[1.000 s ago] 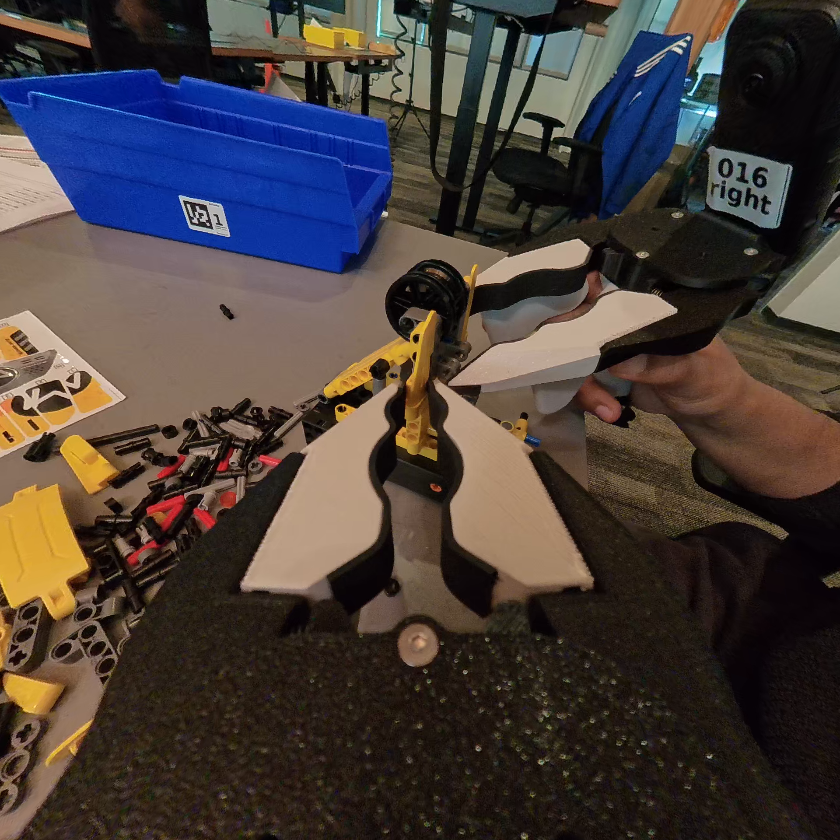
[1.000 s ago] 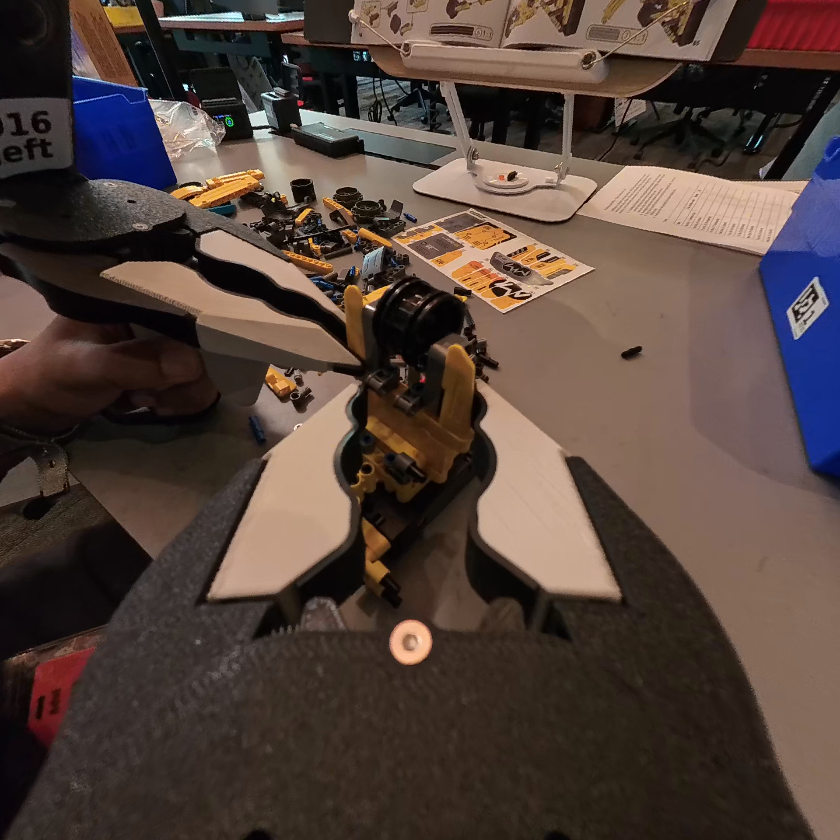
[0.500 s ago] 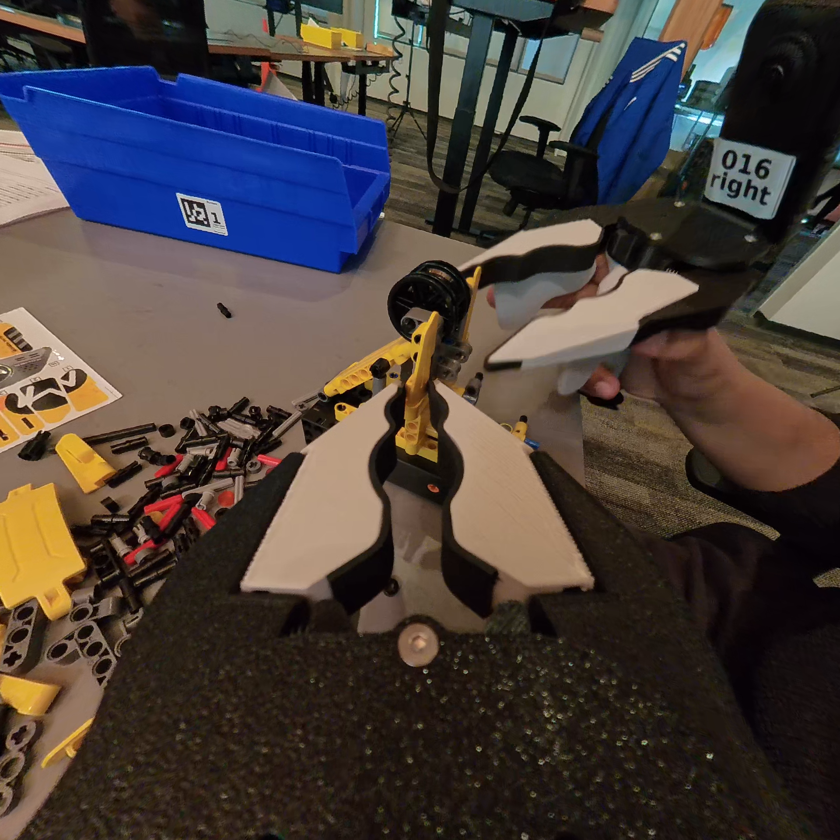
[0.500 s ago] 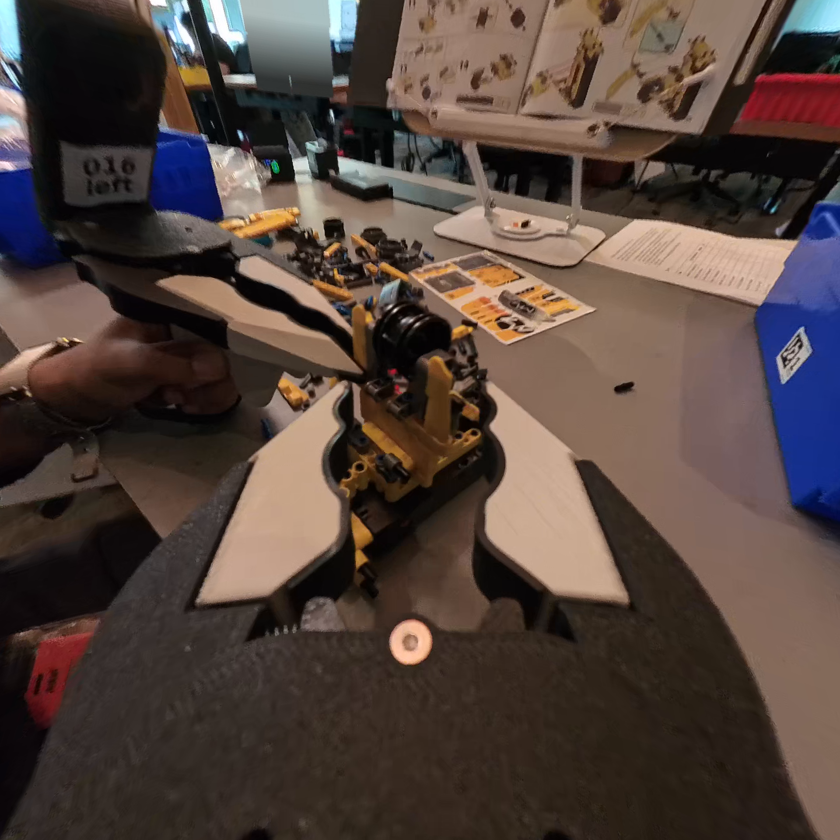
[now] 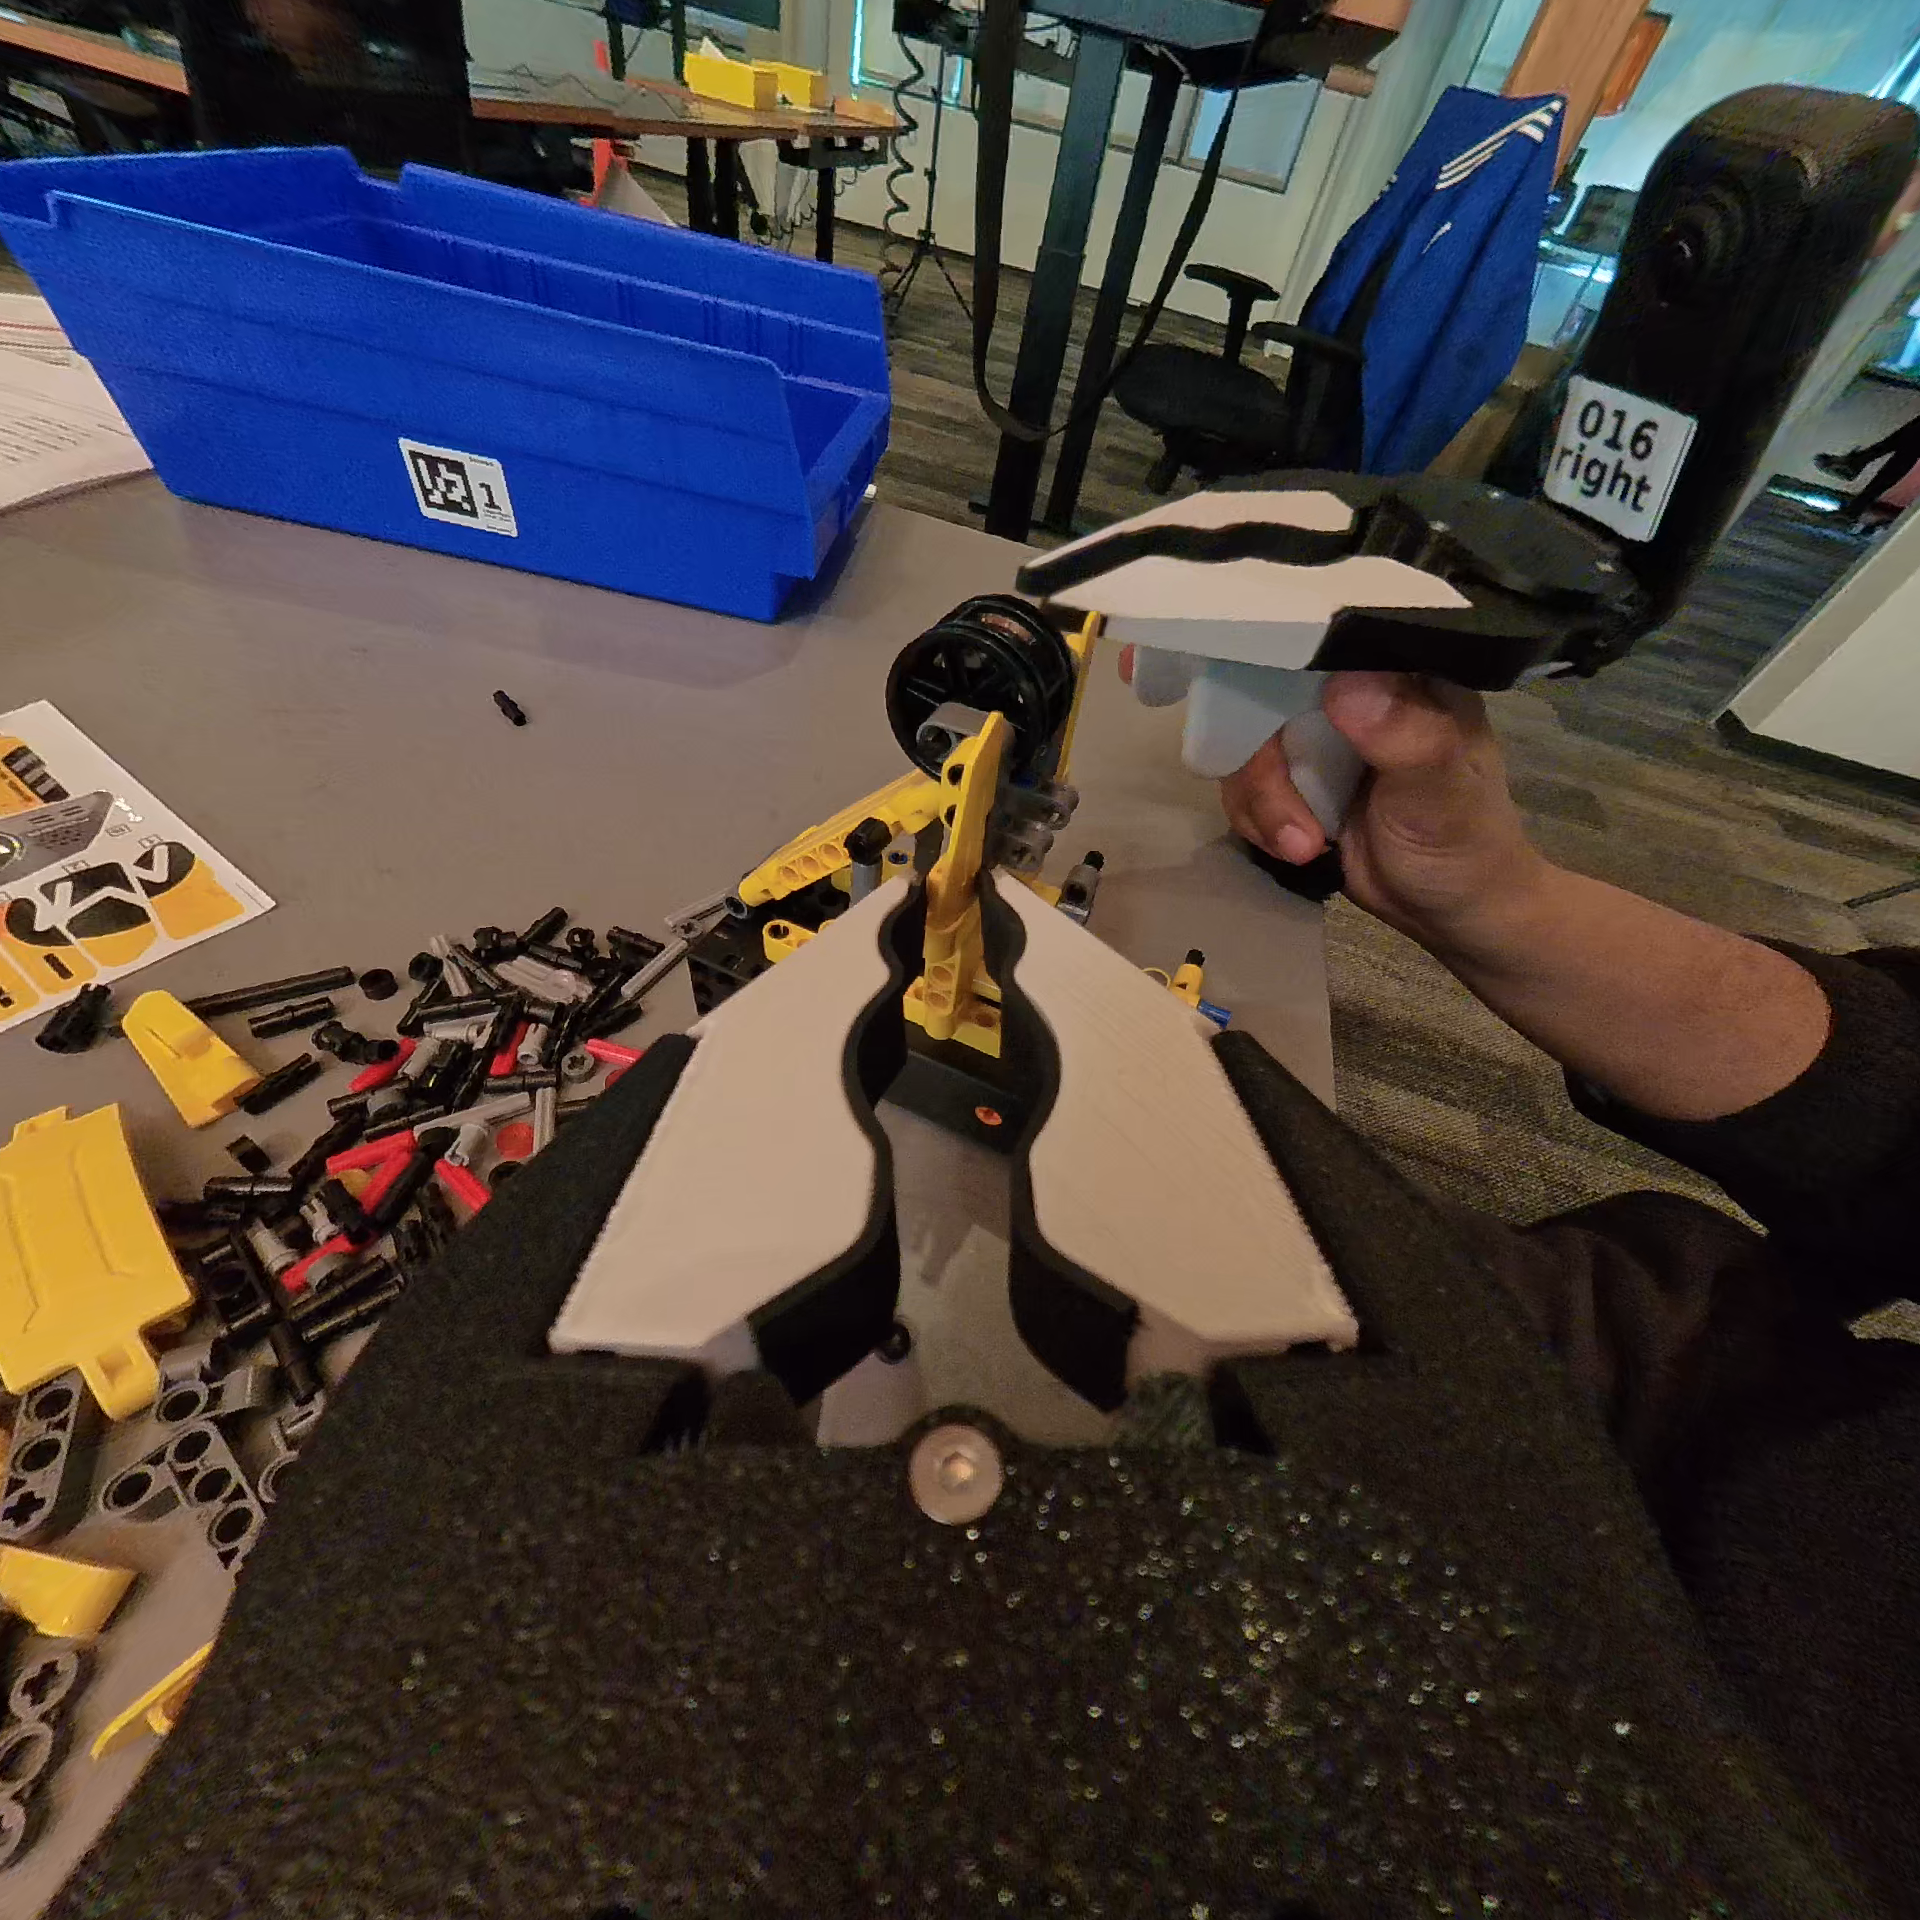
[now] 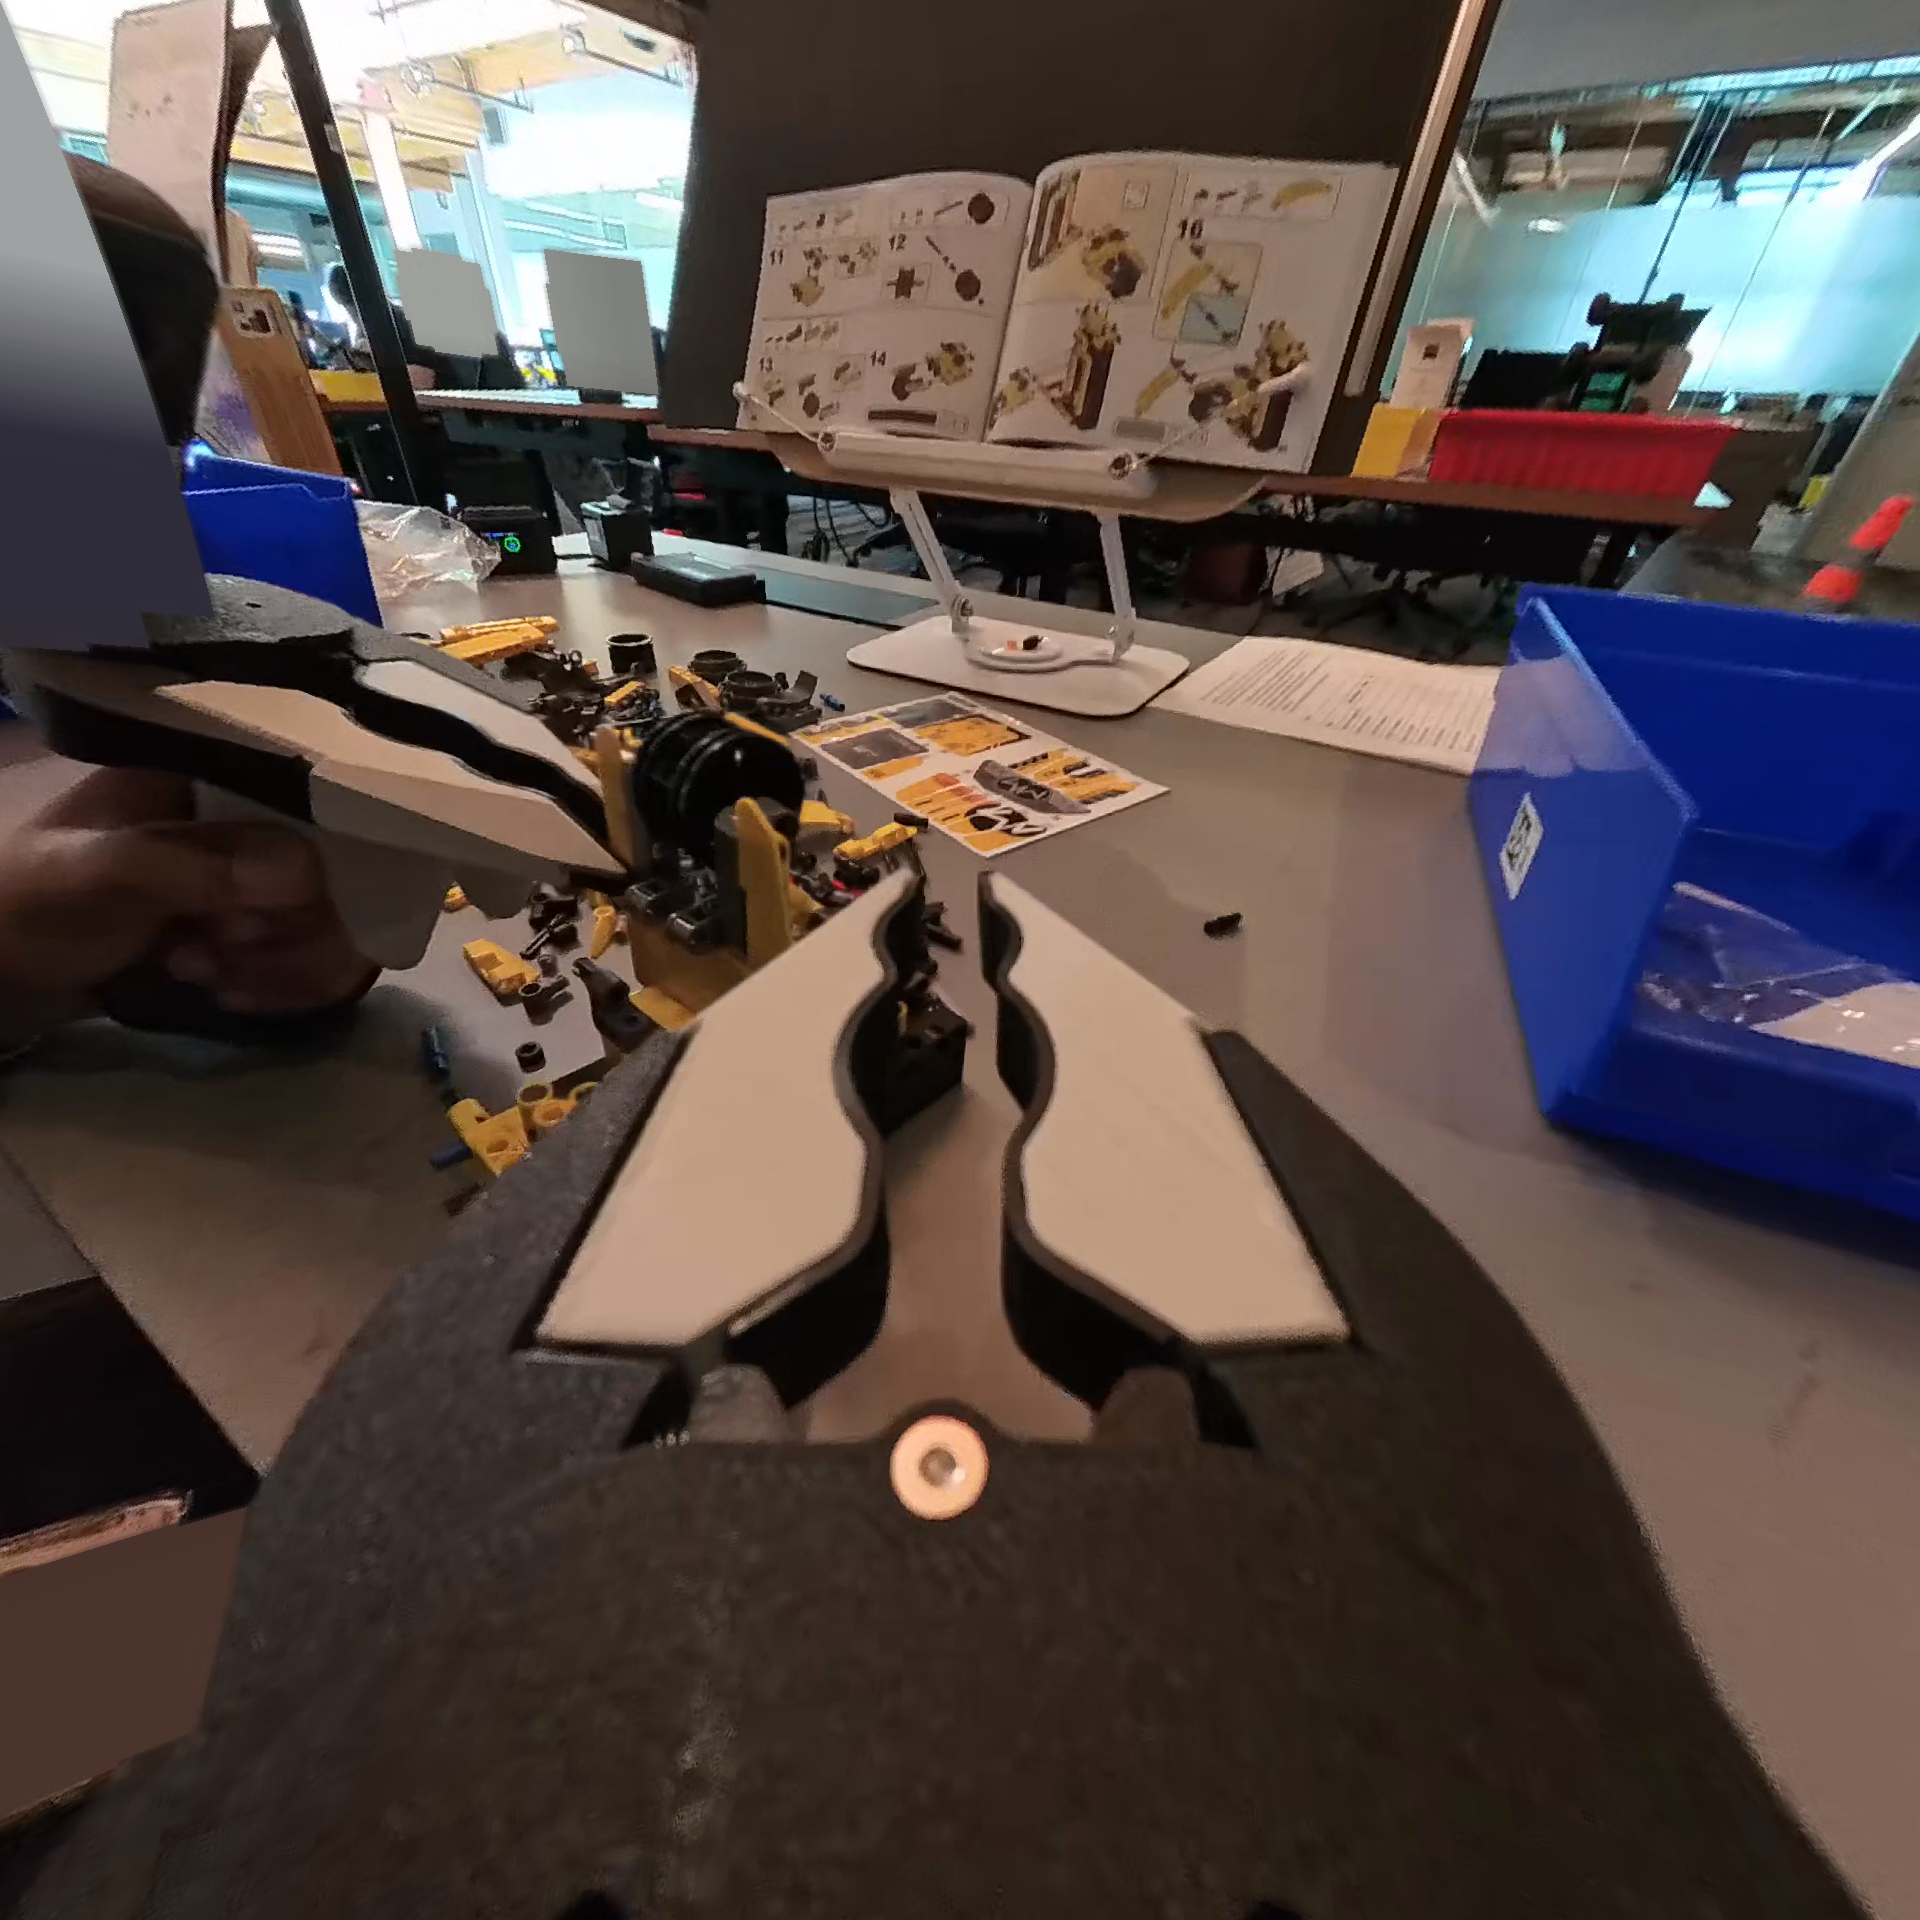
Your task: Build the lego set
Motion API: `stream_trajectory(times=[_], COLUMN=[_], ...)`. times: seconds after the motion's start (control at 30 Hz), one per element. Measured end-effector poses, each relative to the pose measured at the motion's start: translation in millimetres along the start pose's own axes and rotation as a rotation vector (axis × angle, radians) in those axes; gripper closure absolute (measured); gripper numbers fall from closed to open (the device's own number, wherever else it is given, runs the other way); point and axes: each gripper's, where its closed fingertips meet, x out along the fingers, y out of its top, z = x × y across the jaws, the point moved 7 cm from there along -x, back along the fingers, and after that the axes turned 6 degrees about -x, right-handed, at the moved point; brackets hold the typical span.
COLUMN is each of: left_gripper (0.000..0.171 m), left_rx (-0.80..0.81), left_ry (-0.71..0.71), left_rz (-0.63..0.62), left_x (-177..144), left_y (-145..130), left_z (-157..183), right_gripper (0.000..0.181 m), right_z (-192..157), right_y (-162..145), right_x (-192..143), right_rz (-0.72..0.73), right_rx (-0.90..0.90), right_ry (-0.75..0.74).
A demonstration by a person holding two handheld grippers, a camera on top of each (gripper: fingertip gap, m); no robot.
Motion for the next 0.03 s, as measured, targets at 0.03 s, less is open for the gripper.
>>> stream_trajectory(times=[0.03], left_gripper=[0.162], left_rx=[0.002], left_ry=[0.002], left_rz=[0.0], left_x=[0.0], left_y=[-0.1], left_z=[0.1], right_gripper=[0.175], right_z=[1.1], right_y=[-1.0], right_x=[1.4], right_rz=[-0.011], right_rx=[0.015], right_ry=[0.007])
